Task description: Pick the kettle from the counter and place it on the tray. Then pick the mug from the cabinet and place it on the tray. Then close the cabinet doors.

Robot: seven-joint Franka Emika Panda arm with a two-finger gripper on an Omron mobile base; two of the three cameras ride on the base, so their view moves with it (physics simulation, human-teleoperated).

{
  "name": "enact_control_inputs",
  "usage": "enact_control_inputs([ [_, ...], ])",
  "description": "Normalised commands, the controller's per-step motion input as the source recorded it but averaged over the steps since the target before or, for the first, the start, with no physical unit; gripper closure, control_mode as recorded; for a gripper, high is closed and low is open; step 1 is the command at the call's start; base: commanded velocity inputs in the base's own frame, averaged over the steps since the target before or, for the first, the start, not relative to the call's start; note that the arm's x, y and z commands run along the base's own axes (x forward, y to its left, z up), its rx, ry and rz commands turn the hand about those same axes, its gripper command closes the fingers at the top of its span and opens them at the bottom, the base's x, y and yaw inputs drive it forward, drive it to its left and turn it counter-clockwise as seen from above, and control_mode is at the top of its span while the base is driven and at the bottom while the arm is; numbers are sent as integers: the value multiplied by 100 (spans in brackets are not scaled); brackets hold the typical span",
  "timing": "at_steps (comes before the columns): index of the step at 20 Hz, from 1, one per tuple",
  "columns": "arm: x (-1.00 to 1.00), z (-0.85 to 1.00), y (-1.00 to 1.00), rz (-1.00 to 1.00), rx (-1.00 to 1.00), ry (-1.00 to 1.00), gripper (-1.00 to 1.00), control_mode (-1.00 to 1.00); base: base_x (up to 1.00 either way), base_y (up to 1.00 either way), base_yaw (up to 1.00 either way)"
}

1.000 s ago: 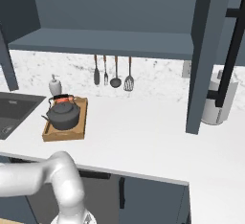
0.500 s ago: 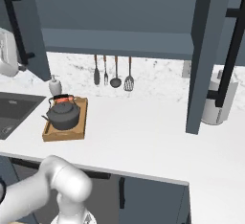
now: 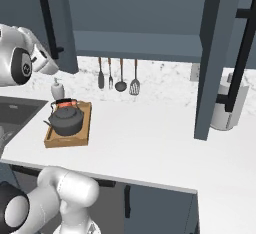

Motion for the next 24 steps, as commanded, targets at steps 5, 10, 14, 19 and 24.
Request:
enact_control_inputs([
  [5, 96, 0, -1, 17, 0, -8, -100, -100, 0, 0, 0],
  [10, 91, 0, 0, 8, 0, -4, -100, -100, 0, 0, 0],
  [14, 86, 0, 2, 2, 0, -3, -100, -100, 0, 0, 0],
  [19, 74, -1, 2, 0, 0, -5, -100, -100, 0, 0, 0],
  [24, 17, -33, 0, 1, 0, -13, -100, -100, 0, 0, 0],
])
